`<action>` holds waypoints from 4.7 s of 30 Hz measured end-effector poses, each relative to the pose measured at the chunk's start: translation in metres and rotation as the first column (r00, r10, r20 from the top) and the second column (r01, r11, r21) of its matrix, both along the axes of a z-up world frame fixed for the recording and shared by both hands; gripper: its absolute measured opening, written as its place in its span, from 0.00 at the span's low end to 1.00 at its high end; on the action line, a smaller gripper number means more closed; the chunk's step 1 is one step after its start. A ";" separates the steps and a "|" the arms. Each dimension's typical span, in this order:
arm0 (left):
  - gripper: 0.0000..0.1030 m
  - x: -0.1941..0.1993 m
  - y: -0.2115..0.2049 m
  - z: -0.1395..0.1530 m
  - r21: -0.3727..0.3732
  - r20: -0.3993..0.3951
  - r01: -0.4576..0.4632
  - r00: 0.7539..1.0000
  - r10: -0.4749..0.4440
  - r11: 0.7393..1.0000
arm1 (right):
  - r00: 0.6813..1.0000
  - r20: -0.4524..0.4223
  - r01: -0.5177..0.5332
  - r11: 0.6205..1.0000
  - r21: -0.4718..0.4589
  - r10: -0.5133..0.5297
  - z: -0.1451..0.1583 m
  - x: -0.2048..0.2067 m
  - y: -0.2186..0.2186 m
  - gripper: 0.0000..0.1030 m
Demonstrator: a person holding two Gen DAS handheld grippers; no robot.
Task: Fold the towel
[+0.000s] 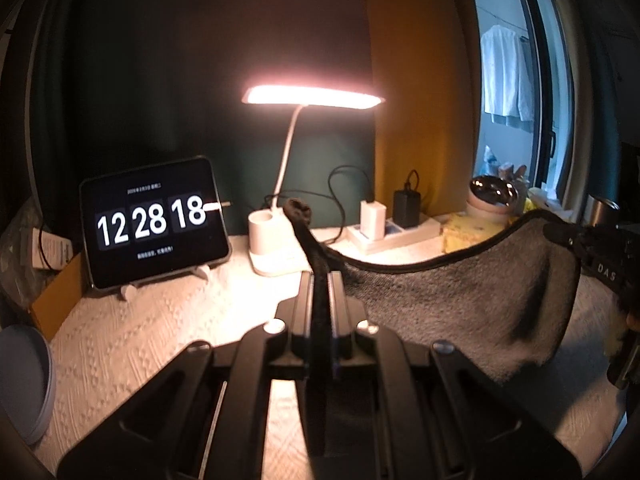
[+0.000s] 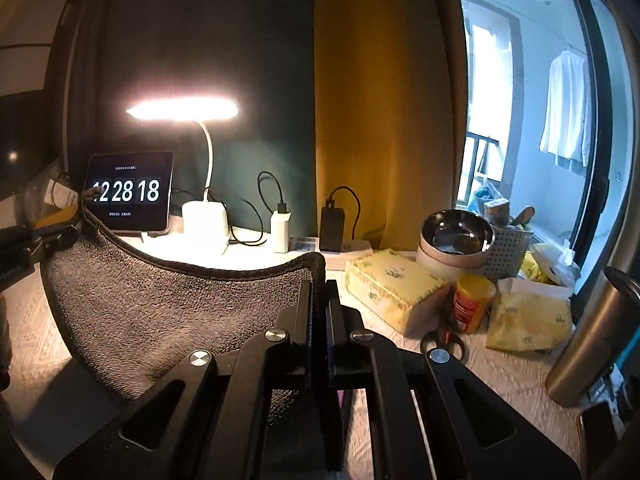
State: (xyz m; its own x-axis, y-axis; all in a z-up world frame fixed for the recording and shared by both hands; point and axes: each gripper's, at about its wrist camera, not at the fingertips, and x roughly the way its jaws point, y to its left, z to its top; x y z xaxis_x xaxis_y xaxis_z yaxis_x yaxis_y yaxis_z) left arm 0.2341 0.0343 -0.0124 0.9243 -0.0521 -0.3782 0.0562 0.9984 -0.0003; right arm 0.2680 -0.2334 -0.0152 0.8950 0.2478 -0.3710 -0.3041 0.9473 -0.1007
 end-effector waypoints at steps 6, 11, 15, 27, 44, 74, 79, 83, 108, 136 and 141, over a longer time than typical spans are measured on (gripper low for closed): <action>0.07 0.022 -0.001 0.005 0.039 0.011 0.000 1.000 0.000 0.999 | 1.000 -0.016 -0.008 1.000 0.009 0.008 0.001 0.025 0.001 0.05; 0.07 0.044 -0.001 -0.002 0.060 -0.005 -0.008 1.000 0.008 0.998 | 1.000 -0.019 -0.001 1.000 0.006 0.001 0.005 0.046 0.002 0.05; 0.07 0.058 0.002 -0.007 0.043 -0.025 -0.014 1.000 0.015 0.999 | 1.000 -0.027 0.009 1.000 -0.006 -0.009 0.004 0.063 0.002 0.05; 0.07 0.107 -0.007 -0.036 0.084 -0.147 -0.004 0.989 0.017 0.996 | 0.986 -0.161 0.039 0.997 -0.069 -0.049 -0.036 0.118 0.011 0.05; 0.09 0.154 0.007 -0.084 0.044 -0.374 -0.031 0.926 0.046 0.999 | 0.939 -0.324 0.055 0.978 -0.199 -0.119 -0.074 0.154 0.025 0.05; 0.67 0.120 0.012 -0.065 -0.051 -0.367 -0.050 0.930 0.028 0.997 | 0.945 -0.300 0.091 0.986 -0.141 -0.130 -0.042 0.130 0.009 0.50; 0.68 0.090 0.010 -0.049 -0.071 -0.327 -0.044 0.945 0.018 0.997 | 0.955 -0.275 0.081 0.989 -0.122 -0.112 -0.030 0.107 0.008 0.50; 0.68 0.067 0.008 -0.040 -0.054 -0.283 -0.045 0.959 0.028 0.998 | 0.962 -0.252 0.084 0.993 -0.085 -0.103 -0.020 0.082 0.004 0.50; 0.68 -0.047 -0.004 -0.007 -0.122 -0.166 -0.014 0.986 -0.007 0.992 | 0.975 -0.211 0.072 0.997 0.019 -0.066 -0.005 -0.030 -0.002 0.50; 0.70 -0.157 -0.014 -0.024 -0.163 0.048 -0.026 0.998 0.034 0.986 | 0.998 0.010 0.065 0.997 0.039 -0.066 -0.008 -0.159 -0.006 0.50; 0.85 -0.175 -0.024 -0.023 -0.123 0.101 -0.026 0.994 0.039 0.992 | 0.997 0.058 0.054 0.998 0.020 -0.056 -0.013 -0.180 -0.004 0.50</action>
State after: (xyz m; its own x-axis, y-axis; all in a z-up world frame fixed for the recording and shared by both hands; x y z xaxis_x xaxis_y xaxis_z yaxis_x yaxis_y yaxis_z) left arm 0.0590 0.0104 -0.0357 0.9600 -0.0614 -0.2731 0.0299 0.9926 -0.1178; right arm 0.0881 -0.2373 -0.0279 0.9274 0.2040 -0.3137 -0.2456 0.9643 -0.0990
